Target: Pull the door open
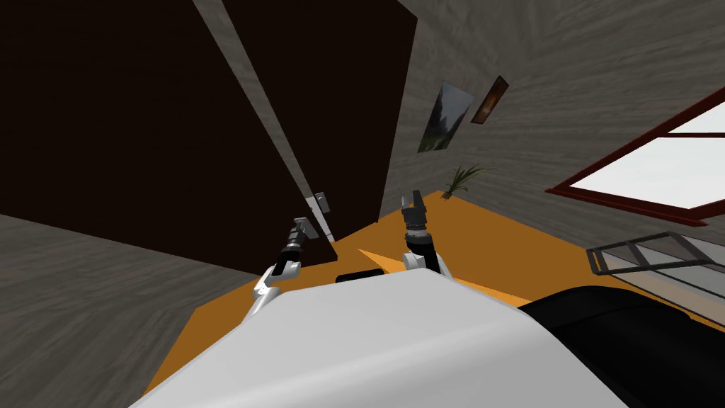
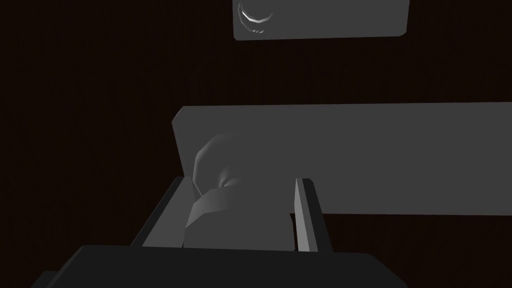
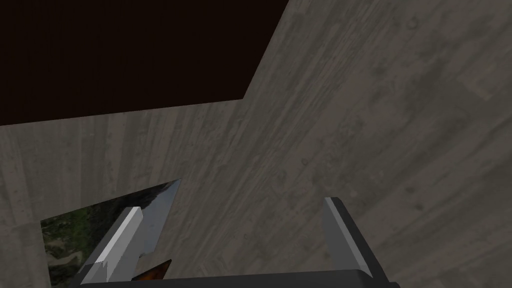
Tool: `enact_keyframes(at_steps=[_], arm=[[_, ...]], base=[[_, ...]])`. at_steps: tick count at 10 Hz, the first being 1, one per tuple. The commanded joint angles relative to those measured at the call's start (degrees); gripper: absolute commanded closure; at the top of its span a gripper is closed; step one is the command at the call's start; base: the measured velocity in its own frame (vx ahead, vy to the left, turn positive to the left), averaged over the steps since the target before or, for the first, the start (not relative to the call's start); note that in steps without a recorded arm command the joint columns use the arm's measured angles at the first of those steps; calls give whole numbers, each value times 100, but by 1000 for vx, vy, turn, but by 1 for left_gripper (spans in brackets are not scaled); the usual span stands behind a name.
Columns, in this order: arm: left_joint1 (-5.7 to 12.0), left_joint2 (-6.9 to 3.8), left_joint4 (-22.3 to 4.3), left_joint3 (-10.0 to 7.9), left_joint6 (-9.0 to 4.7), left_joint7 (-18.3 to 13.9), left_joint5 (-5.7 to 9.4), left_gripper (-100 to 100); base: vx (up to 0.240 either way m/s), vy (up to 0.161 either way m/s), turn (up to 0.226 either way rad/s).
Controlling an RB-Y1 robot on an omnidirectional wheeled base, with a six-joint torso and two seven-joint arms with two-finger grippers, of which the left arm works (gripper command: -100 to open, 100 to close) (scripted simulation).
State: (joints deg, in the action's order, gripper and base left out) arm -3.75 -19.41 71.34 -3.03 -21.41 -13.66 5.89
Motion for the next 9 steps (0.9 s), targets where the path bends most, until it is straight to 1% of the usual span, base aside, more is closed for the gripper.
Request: enact_keyframes(at_steps=[1,5,8,9], arm=[[-86,-92,43,130,-54,-102,-9,100],[-248,-389,185,450,-185,-390,-11,100],[-349,-572,273,647,-266,-568,-13,100],[-327,-515,246,628,-243,-526,-15,100]], base=[[-211,155,-187],[-238,145,-181],[-205,116,-159],[-89,40,-56]])
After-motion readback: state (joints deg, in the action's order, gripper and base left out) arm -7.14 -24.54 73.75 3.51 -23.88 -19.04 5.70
